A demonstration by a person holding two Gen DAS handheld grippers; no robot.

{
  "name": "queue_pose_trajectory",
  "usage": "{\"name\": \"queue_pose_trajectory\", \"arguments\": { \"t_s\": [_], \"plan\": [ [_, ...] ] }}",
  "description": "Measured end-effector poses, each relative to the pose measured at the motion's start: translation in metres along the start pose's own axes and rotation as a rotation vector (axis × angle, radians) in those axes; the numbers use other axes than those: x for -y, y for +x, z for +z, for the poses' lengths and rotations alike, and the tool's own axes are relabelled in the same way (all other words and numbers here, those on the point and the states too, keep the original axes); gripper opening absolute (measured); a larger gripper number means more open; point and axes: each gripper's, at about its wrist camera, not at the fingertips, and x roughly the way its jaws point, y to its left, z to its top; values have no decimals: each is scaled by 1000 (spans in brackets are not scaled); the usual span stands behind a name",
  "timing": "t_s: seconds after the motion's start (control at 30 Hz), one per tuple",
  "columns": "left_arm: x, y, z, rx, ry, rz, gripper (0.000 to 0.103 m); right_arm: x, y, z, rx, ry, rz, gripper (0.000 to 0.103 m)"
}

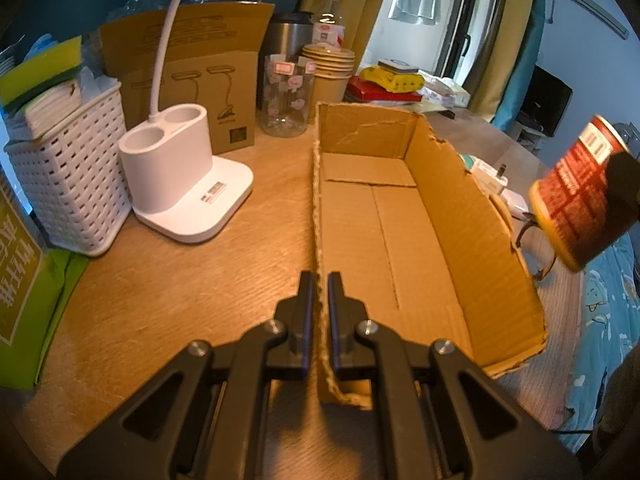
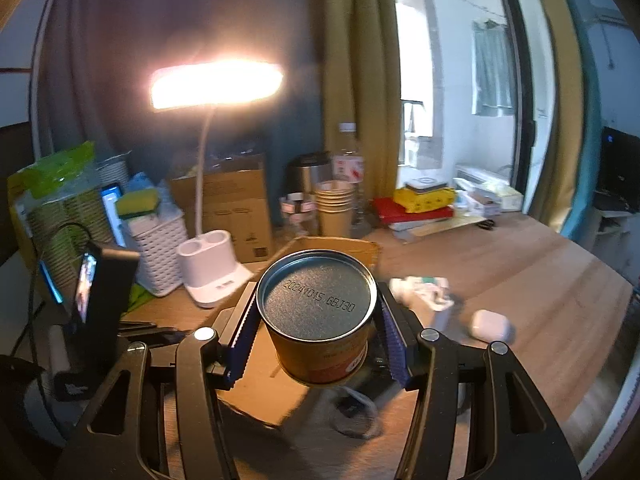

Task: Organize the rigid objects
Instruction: 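Lift the tin can with the right gripper and lower it into the box, then open the right gripper to release the tin can and withdraw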

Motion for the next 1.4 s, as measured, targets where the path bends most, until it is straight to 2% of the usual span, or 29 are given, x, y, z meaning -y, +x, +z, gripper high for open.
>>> {"name": "queue_pose_trajectory", "arguments": {
  "t_s": [0.33,0.8,1.1,1.17,1.4],
  "plan": [
    [1,-1,-1,2,-2,1,7,-16,35,-19,-95,5,97,58],
    [1,-1,-2,3,-5,3,7,-20,59,-38,-202,-22,105,58],
    [2,-1,-2,4,-4,2,7,-21,59,-40,-213,-32,106,59],
    [1,-1,-3,3,-6,4,7,-21,59,-40,-206,-28,105,64],
    [2,-1,-2,3,-7,2,7,-17,56,-38,-190,-13,105,68]
  ]
}}
